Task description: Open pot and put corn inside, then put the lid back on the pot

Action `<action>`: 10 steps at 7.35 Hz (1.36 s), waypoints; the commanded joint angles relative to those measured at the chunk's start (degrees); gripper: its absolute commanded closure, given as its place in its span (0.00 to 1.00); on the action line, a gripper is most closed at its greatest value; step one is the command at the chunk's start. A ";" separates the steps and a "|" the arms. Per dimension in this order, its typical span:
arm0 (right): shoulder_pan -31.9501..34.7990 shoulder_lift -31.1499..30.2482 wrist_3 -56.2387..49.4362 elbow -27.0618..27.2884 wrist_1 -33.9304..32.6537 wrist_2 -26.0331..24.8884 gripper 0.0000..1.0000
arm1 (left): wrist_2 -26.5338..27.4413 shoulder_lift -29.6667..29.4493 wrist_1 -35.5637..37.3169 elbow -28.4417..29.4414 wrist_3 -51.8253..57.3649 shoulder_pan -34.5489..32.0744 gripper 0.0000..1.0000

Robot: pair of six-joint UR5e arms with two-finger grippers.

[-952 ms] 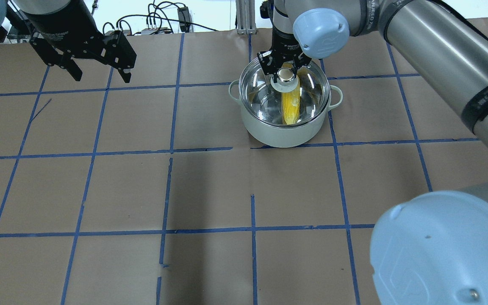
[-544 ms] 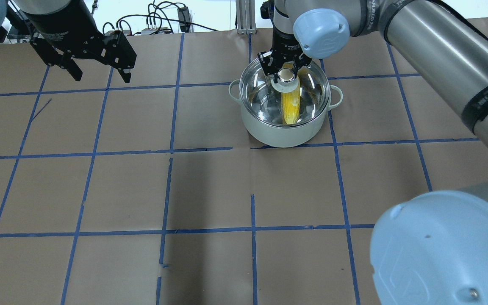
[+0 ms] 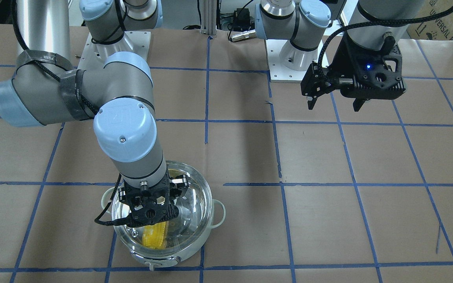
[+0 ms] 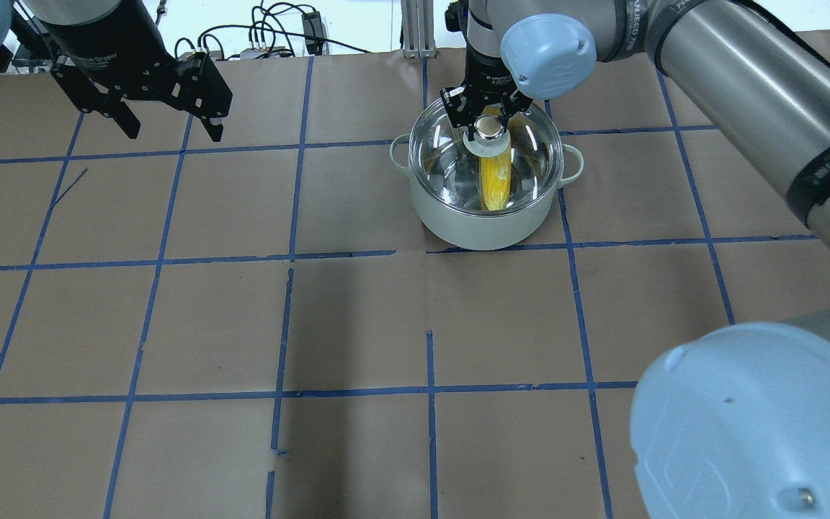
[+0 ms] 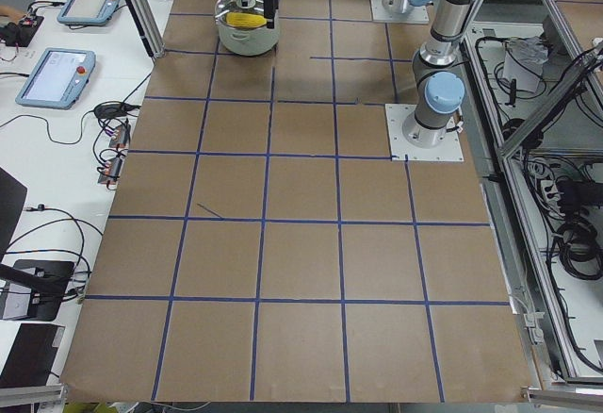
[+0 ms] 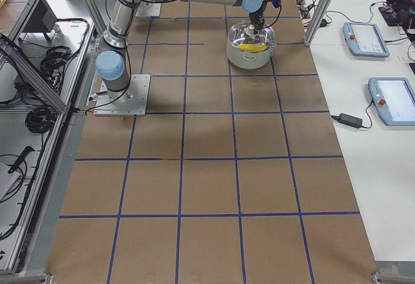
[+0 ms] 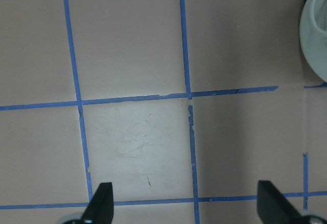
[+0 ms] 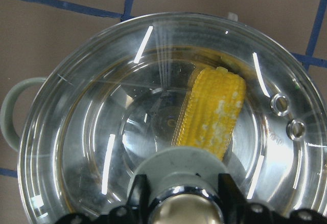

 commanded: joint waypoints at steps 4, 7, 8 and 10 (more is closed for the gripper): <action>-0.11 -0.41 1.25 0.00 -3.17 -0.46 0.00 | 0.00 0.00 -0.09 0.00 0.00 -0.06 0.00; -0.37 -1.81 1.87 -0.18 -3.89 -0.37 0.00 | 0.08 0.00 -0.09 -0.09 0.00 -0.06 0.00; -1.07 -4.60 1.08 1.22 -3.62 -0.46 0.00 | 0.00 0.00 -0.09 -0.09 0.00 -0.06 0.00; -3.87 -11.18 0.55 6.12 -3.45 -0.37 0.00 | 0.00 0.00 0.00 -0.09 0.00 -0.06 0.00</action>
